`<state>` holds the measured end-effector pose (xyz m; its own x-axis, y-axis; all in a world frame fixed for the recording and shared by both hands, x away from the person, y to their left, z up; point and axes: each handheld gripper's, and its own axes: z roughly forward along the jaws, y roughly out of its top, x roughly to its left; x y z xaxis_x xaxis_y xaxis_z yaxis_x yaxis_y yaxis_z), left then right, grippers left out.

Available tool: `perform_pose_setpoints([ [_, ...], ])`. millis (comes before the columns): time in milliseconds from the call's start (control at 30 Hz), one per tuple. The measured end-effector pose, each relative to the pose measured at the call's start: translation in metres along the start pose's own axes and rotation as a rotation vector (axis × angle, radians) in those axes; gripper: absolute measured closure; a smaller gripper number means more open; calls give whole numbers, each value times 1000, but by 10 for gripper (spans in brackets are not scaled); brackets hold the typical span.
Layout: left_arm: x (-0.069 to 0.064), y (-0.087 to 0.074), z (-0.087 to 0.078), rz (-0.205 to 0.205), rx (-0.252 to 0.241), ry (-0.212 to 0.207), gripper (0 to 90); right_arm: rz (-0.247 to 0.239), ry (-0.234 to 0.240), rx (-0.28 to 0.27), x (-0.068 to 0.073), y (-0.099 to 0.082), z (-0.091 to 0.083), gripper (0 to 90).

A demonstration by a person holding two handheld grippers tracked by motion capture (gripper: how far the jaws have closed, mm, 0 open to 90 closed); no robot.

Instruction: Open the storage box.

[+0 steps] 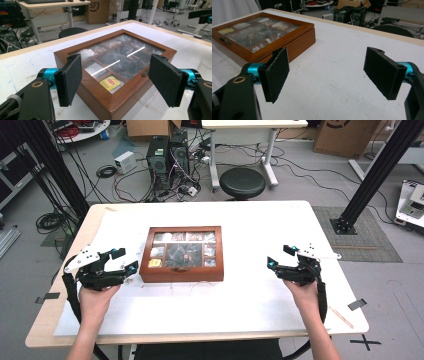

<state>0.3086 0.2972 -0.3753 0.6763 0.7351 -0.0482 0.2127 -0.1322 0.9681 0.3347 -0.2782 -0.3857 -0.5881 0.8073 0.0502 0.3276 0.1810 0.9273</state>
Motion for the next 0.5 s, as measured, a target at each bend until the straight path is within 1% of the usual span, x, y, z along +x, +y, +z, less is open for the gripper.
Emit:
perform_pose_setpoints([
  [33, -1, 0, -1, 7, -1, 4, 271, 0, -4, -1, 0, 0, 0, 210],
  [67, -1, 0, -1, 9, -8, 3, 271, -8, -2, -4, 1, 0, 0, 210],
  [233, -2, 1, -1, 18, -12, -4, 269, -10, 0, -2, 2, 0, 1, 210],
  [367, -3, 0, 1, 20, -3, -23, 268, -10, 4, -5, 3, 0, 0, 210],
  [433, -4, 0, 3, 34, 11, -27, 267, -11, 4, -5, 3, 0, 0, 210],
  [500, -6, 0, 4, 38, 15, -37, 267, -6, 4, -5, 3, -1, -1, 210],
])
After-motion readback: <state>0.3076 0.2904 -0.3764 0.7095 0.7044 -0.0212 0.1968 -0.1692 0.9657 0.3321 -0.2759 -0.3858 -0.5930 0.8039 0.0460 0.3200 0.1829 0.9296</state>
